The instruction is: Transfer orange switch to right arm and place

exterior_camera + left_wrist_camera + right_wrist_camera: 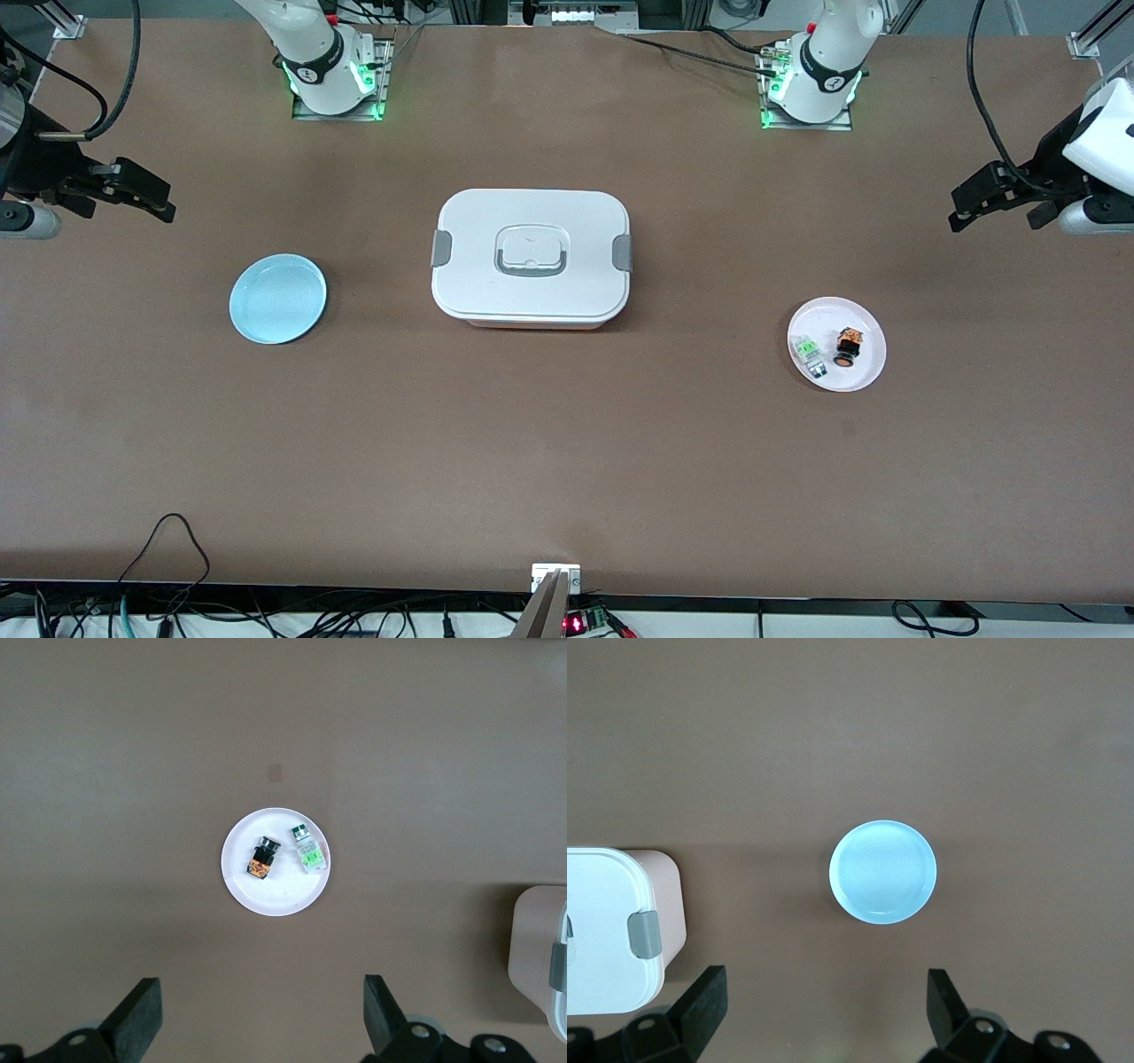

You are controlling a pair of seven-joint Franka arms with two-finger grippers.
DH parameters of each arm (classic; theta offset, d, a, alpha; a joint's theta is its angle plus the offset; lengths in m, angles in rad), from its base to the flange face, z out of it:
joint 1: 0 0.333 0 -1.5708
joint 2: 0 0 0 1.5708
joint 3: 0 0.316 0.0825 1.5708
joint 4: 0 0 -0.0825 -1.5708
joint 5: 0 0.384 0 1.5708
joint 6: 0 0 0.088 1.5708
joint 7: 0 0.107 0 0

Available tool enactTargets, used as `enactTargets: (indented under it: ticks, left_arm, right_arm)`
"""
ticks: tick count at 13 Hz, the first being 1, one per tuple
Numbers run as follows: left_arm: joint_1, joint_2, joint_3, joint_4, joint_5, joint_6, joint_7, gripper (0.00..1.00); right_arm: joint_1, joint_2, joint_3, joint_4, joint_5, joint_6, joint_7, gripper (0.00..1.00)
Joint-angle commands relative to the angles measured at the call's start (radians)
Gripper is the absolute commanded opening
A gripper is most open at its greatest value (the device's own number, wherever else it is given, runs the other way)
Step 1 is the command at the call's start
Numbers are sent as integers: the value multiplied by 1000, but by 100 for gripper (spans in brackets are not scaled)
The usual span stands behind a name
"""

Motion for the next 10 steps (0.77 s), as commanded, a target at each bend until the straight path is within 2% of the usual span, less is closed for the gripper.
enactTargets:
  ticks: [1, 10]
  left_arm:
    - [0, -8, -3, 4, -10, -15, 9, 100]
    - [-1, 11, -6, 23, 0, -15, 8, 100]
  right_arm:
    - [0, 12, 2, 30, -14, -20, 9, 100]
    - [0, 12, 4, 30, -11, -20, 11, 100]
